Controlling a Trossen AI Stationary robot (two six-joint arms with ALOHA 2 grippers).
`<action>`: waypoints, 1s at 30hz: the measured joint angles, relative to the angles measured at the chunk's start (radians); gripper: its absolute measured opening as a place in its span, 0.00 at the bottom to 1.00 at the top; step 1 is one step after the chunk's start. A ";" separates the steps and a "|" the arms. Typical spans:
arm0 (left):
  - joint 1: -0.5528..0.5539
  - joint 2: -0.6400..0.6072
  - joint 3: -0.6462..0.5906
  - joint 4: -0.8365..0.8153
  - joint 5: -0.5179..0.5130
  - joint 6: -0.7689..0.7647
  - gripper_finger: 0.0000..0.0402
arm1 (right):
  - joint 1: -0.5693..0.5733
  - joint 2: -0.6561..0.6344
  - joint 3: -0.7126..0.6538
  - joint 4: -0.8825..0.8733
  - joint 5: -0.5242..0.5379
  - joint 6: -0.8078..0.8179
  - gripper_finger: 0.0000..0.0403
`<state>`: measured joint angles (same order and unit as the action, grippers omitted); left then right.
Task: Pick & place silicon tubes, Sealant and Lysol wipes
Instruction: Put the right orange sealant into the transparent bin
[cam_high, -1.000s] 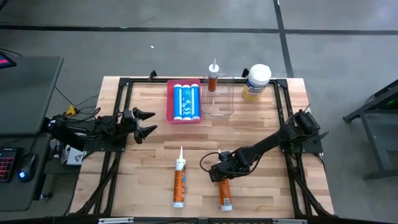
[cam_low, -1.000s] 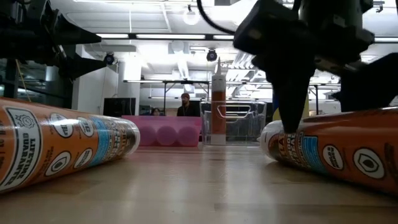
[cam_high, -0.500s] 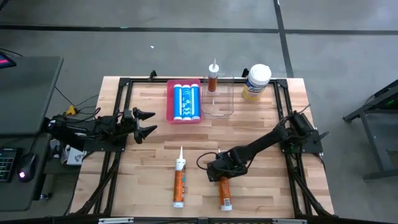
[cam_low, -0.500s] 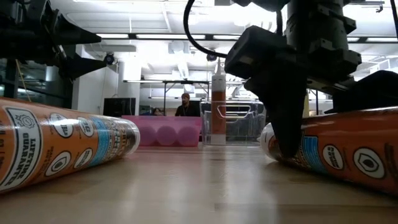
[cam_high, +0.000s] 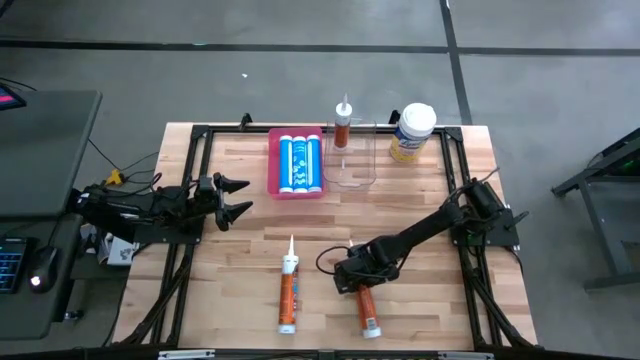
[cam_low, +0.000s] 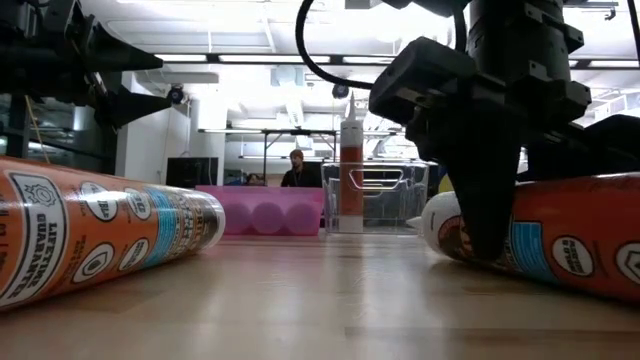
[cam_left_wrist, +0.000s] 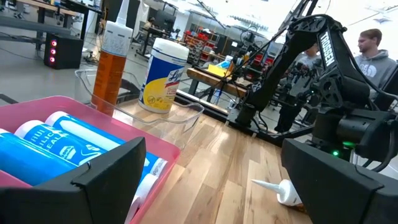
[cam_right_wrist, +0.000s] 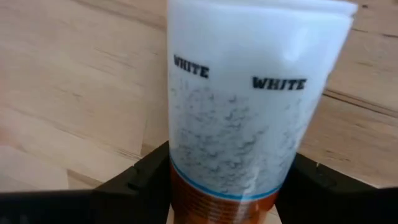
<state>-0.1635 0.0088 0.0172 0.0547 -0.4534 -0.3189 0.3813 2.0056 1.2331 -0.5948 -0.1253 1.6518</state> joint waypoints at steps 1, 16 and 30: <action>0.000 0.000 0.000 0.000 0.000 0.000 0.92 | 0.000 0.000 0.000 -0.002 0.009 -0.007 0.52; 0.000 0.000 0.000 0.000 0.000 0.000 0.92 | 0.026 -0.049 -0.007 0.046 0.222 -0.120 0.51; 0.000 0.000 0.000 0.000 0.000 0.000 0.92 | 0.014 -0.232 -0.008 0.095 0.741 -0.335 0.50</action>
<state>-0.1638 0.0090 0.0174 0.0547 -0.4534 -0.3191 0.3954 1.7739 1.2254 -0.5000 0.6153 1.3164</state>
